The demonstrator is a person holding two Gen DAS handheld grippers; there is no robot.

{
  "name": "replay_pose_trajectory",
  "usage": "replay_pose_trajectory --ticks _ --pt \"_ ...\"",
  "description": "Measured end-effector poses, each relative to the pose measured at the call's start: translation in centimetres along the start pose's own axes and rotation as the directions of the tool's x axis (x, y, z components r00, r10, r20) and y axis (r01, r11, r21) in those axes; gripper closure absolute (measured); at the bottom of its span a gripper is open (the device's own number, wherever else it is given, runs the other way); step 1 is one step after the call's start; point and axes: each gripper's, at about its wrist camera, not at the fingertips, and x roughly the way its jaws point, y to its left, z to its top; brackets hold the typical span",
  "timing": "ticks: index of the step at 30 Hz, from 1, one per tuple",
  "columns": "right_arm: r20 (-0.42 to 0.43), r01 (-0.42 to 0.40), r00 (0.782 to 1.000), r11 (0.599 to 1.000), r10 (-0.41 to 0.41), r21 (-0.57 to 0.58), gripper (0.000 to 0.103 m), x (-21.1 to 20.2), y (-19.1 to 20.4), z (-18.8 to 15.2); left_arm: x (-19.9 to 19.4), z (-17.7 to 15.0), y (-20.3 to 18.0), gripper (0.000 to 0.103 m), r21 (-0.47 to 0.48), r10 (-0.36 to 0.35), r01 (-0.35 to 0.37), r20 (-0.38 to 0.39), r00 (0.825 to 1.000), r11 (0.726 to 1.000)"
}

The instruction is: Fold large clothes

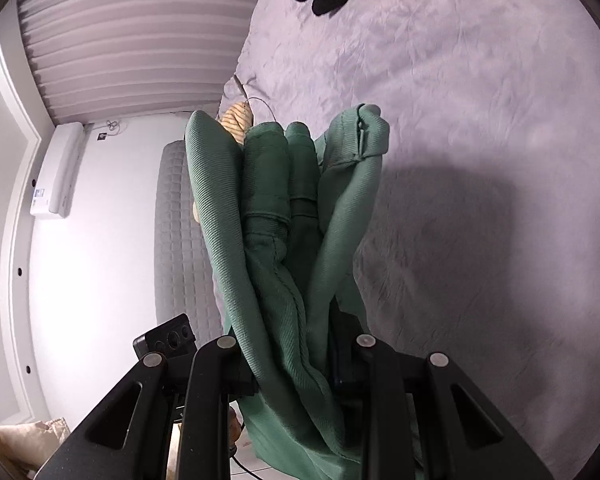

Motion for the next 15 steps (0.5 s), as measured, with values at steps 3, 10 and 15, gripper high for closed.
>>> replay_pose_trajectory --ticks 3,10,15 --pt "-0.038 -0.005 0.999 1.0 0.006 0.031 0.077 3.0 -0.2 -3.8 -1.5 -3.6 2.3 0.058 -0.032 0.025 -0.026 -0.035 0.999 0.999" --pt "-0.104 0.056 0.994 0.982 -0.037 0.179 0.074 10.1 -4.5 -10.8 0.5 -11.3 8.8 0.051 -0.122 0.125 -0.141 -0.132 0.983 0.982" --pt "-0.121 0.261 0.963 0.945 -0.241 0.199 0.038 10.7 -5.3 -10.8 -0.5 -12.2 10.2 0.046 -0.181 0.097 -0.117 -0.113 0.989 0.977"
